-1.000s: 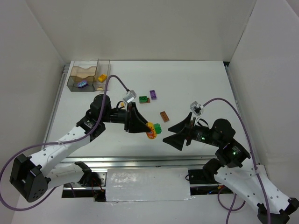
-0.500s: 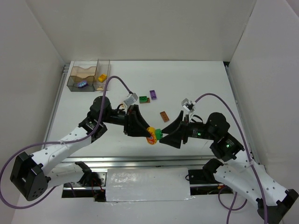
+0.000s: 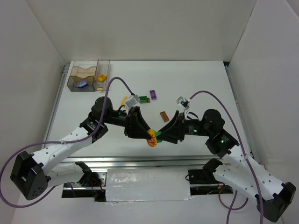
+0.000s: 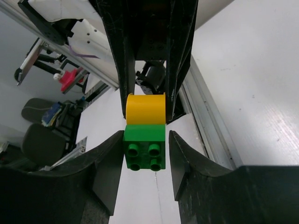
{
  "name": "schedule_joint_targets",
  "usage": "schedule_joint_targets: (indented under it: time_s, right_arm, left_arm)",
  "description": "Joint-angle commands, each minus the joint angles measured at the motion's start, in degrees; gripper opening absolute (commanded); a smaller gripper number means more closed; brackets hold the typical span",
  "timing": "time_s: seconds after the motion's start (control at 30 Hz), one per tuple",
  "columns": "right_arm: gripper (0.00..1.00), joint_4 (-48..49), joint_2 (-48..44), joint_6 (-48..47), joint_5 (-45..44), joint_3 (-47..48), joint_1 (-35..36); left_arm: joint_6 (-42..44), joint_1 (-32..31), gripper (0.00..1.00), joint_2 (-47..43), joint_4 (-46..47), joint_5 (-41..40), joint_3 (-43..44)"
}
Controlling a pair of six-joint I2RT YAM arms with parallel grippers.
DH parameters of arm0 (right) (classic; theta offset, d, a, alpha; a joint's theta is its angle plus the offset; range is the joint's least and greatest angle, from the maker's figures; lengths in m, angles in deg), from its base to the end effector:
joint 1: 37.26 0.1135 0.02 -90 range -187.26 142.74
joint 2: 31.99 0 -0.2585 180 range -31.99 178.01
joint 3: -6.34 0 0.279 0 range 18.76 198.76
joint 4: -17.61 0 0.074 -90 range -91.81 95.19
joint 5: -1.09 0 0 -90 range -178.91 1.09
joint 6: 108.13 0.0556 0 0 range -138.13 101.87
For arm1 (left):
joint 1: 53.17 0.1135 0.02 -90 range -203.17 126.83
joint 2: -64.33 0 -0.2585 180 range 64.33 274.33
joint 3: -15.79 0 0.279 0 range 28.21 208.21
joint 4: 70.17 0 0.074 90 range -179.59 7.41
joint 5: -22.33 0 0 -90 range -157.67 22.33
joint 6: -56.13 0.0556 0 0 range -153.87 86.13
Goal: Sort the legos into containers by color
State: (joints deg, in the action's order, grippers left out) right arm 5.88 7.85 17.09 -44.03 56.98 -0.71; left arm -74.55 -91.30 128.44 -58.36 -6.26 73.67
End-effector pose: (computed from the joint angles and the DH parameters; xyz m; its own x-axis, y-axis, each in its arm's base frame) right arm 0.1445 0.1560 0.3295 -0.5809 0.0781 -0.8102 -0.8002 0.1274 0.5860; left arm 0.1937 -0.2141 0.3256 -0.5827 0.0608 -0.8104 0.7952 -0.1629 -0.5840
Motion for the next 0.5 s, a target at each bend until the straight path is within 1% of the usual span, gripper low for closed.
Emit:
schedule_joint_targets:
  time_s: [0.0, 0.07, 0.17, 0.2, 0.23, 0.27, 0.3, 0.4, 0.47]
  right_arm:
    - [0.49, 4.2, 0.6, 0.8, 1.1, -0.3, 0.4]
    - [0.45, 4.6, 1.0, 0.9, 1.8, -1.1, 0.5]
    - [0.47, 6.3, 0.9, 1.6, 3.1, -2.3, 0.6]
    - [0.46, 6.3, 0.9, 1.5, 3.3, -2.7, 0.6]
    - [0.38, 6.0, 0.9, 1.0, 3.4, -2.8, 0.6]
    - [0.09, 5.5, 0.7, 0.6, 2.8, -2.7, 0.7]
    - [0.0, 4.6, 0.4, 0.3, 2.1, -2.6, 0.7]
    - [0.0, 2.8, -0.5, -1.9, 1.4, -2.6, 0.7]
    - [0.0, 3.4, -2.0, -3.3, 1.5, -3.3, 0.6]
  left_arm:
    - [1.1, -0.4, 0.0, -0.2, 2.7, 1.5, 2.7]
    - [1.8, -0.4, 0.0, -0.3, 1.4, 0.7, 3.1]
    - [2.2, -0.4, 0.0, 0.0, 0.4, -0.2, 4.0]
    - [2.6, -0.4, 0.0, 0.0, -0.5, -0.4, 4.2]
    - [2.7, -0.4, 0.0, 0.2, -0.8, -0.7, 4.6]
    - [2.9, -0.4, 0.0, 0.2, -1.0, -1.0, 4.7]
    - [3.0, -0.3, 0.0, 0.4, -1.5, -1.1, 4.9]
    - [3.2, -0.2, 0.0, 0.6, -2.7, -2.1, 5.3]
    - [4.3, 0.1, 0.0, 0.6, -4.0, -2.3, 5.9]
